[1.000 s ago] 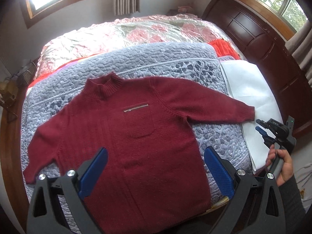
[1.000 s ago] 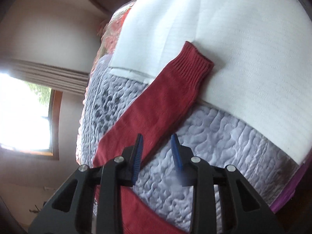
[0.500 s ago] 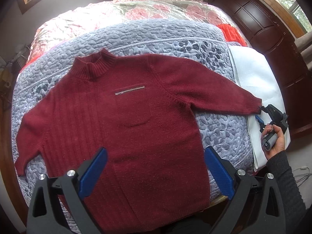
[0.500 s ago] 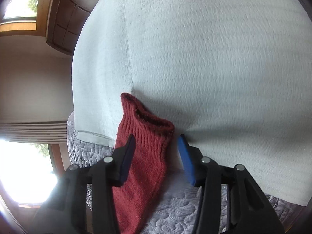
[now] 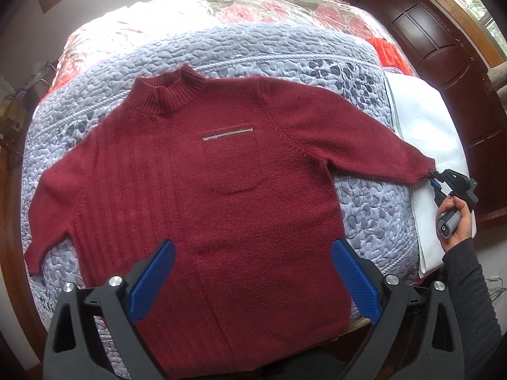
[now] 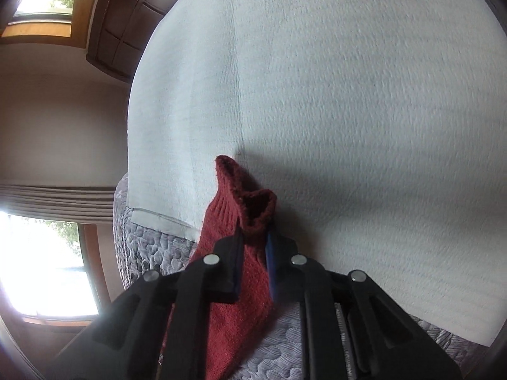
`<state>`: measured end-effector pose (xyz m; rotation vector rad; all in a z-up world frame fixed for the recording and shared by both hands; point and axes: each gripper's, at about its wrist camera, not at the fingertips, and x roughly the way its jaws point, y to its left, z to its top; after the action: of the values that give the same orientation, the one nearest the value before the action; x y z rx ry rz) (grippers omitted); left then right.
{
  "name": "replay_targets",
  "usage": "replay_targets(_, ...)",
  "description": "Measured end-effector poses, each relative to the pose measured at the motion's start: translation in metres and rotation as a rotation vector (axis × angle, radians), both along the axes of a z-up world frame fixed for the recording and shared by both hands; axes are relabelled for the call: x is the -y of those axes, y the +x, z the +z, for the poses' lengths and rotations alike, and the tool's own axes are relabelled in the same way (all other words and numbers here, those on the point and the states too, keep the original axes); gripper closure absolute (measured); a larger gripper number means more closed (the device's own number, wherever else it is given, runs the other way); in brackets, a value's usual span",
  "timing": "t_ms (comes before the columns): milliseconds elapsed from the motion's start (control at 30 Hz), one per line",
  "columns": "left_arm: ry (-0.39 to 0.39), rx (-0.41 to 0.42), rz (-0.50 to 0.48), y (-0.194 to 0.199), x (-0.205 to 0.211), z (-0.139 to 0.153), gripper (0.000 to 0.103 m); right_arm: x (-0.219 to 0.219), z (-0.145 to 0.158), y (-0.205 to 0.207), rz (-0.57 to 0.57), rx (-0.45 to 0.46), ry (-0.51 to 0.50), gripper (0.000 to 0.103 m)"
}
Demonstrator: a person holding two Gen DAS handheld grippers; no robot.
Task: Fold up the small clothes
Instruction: 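Carry the sleeve across the sweater front with the right tool and open it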
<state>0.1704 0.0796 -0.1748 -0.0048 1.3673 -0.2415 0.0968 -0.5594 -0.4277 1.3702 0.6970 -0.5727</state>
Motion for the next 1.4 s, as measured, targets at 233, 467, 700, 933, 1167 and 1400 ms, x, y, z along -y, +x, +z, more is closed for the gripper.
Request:
replay_targets(233, -0.015, 0.001, 0.057, 0.004, -0.027, -0.004, 0.004, -0.033, 0.076, 0.031, 0.184, 0.012, -0.221, 0.093)
replay_targets(467, -0.142, -0.025, 0.152, 0.018, -0.070, -0.009, 0.004, -0.109, 0.164, 0.077, 0.415, 0.055, -0.463, 0.094)
replay_targets(700, -0.165, 0.027, 0.337, 0.026, -0.131, -0.007, 0.004, -0.218, 0.209, 0.123, 0.644, 0.085, -0.635, 0.094)
replay_targets(933, -0.209, 0.051, 0.378, 0.033, -0.179, -0.013, 0.004, -0.354, 0.208, 0.162, 0.894, 0.096, -0.765, 0.094)
replay_targets(1167, -0.290, 0.032, 0.413, 0.046, -0.214, -0.028, 0.004, -0.477, 0.160, 0.185, 1.123, 0.036, -0.812, 0.094)
replay_targets(1400, -0.404, -0.005, 0.371, 0.075, -0.221, -0.058, 0.004, -0.552, 0.081, 0.192, 1.288, -0.079, -0.818, 0.094)
